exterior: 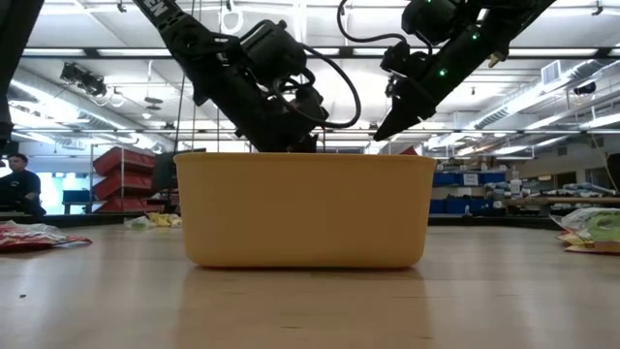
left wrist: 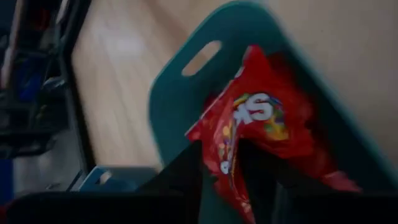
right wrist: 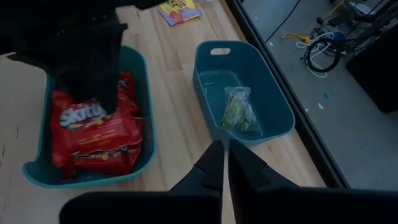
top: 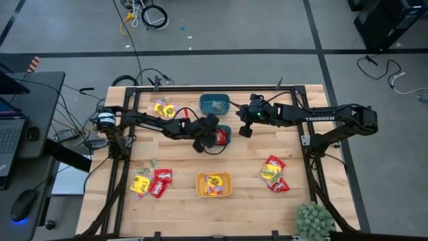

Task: Sort candy
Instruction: Put the red candy into the green bin

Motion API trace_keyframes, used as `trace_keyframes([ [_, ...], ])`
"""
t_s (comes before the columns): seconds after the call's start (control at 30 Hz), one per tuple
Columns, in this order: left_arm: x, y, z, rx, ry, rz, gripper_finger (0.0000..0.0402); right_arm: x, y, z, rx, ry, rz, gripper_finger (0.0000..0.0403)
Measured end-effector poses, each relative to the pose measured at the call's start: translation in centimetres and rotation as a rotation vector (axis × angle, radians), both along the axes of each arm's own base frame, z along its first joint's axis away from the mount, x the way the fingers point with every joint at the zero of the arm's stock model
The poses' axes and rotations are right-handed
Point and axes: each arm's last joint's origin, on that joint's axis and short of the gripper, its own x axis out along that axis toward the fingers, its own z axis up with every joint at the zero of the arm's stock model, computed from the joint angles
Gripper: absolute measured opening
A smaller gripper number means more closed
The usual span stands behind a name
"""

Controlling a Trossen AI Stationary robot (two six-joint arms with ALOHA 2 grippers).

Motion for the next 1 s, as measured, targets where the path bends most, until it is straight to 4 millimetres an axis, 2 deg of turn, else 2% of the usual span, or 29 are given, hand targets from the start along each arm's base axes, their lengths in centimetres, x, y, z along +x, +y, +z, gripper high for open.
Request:
trace_keyframes([
  [0.2,0.3,-0.1,0.8,0.116,-0.005,0.116,0.0130,0.0,0.0,0.0,0.000,0.000,0.000,0.0018],
  [0.43,0.5,-0.2,1.6,0.076,-0.049,0.149,0.0131,0.0,0.0,0.0,0.006,-0.003,0.003,0.0008],
  [0.63,-0.3,-0.1,1.0,0.053,0.035,0.229,0.0128,0.6,0.1,0.1,0.056,-0.071,0.059,0.0000],
  [0.73,-0.9,-0.2,1.9,0.001,0.015,0.275,0.0102,1.8,0.4,-0.2,0.110,-0.141,0.145,0.0000],
  [0.9,-2.5,0.9,5.3,-0.238,-0.092,0.298,0.0014,3.8,0.7,-2.1,0.168,-0.187,0.182,0.0000],
  [1.0,-3.9,1.7,7.1,-0.382,-0.165,0.308,0.0009,4.8,0.7,-3.3,0.229,-0.182,0.190,0.0000],
])
